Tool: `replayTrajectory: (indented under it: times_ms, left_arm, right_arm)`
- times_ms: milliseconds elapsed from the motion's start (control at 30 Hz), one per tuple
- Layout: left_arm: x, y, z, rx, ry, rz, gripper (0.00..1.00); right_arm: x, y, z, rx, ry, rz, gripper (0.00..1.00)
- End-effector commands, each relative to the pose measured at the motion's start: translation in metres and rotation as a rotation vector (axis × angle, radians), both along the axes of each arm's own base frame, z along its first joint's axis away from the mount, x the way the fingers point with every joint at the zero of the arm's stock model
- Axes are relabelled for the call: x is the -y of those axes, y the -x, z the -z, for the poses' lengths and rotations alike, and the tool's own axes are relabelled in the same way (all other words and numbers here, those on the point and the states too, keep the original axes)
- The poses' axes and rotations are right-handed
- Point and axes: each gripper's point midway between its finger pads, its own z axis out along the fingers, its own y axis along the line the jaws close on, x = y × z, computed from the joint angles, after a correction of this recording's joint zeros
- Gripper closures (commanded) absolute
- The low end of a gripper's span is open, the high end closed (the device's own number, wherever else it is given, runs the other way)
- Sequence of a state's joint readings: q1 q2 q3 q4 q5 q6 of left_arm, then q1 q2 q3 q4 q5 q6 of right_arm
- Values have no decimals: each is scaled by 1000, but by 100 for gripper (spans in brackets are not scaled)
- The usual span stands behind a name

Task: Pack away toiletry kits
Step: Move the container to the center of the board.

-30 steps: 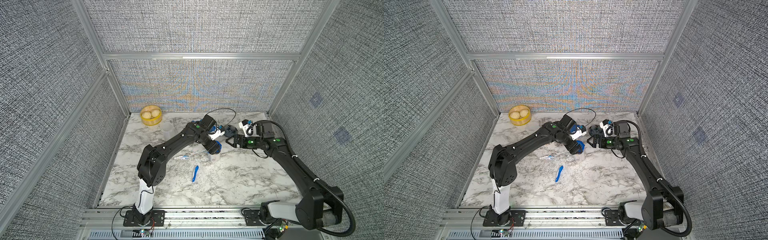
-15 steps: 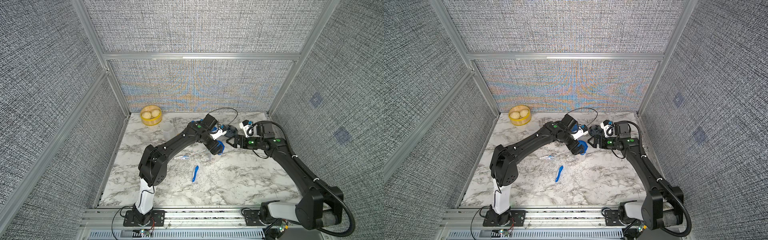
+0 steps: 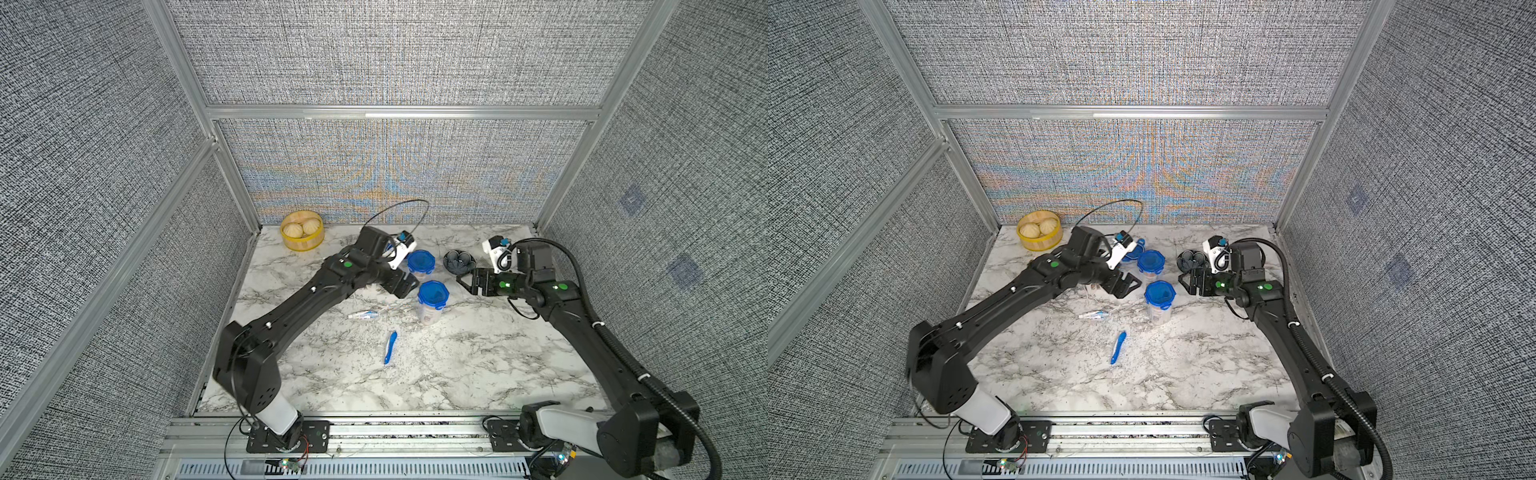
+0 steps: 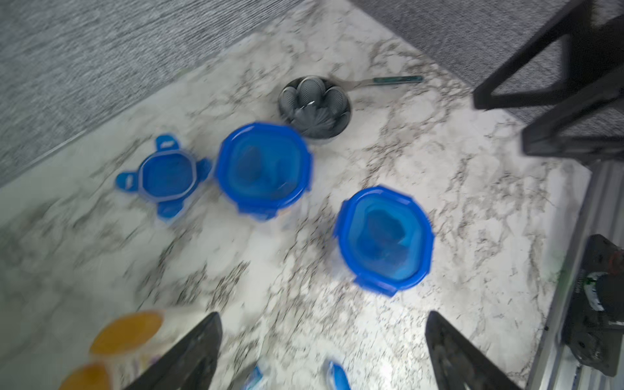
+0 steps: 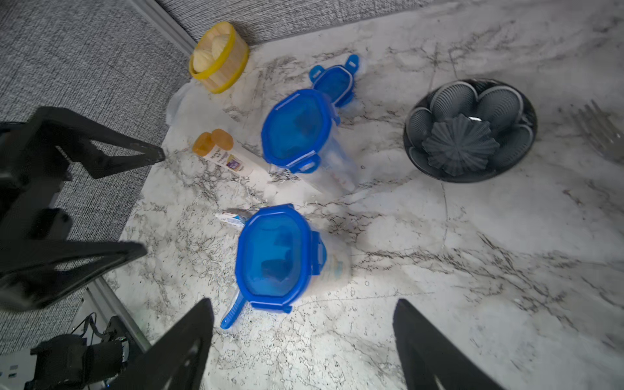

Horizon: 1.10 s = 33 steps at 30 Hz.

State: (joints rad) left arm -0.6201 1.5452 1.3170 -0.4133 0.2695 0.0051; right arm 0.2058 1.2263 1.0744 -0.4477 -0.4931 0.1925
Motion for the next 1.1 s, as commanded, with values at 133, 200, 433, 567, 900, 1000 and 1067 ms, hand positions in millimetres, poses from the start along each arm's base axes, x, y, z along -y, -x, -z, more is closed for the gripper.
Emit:
replayTrajectory:
  times_ms: [133,200,433,567,900,1000,1067]
  left_arm:
    - [-106,-49,-4,152,144,-493,12]
    - [-136,-57,7,118,148,-594,13]
    - [-207,-85,26,66,180,-871,20]
    - [-223,-107,36,12,155,-935,28]
    - [-222,-149,55,-28,32,-894,49]
    - [-221,-153,61,-49,-19,-873,50]
    - [-222,-155,68,-70,-57,-862,52]
  right_arm:
    - [-79,-9,-20,205,75,-351,31]
    - [-105,-16,-19,223,103,-431,33]
    - [-162,-48,-1,286,255,-593,33]
    - [-174,-64,4,283,288,-611,34]
    - [-189,-83,32,237,337,-648,38]
    - [-189,-84,33,236,340,-648,38]
    - [-190,-86,34,242,341,-649,38]
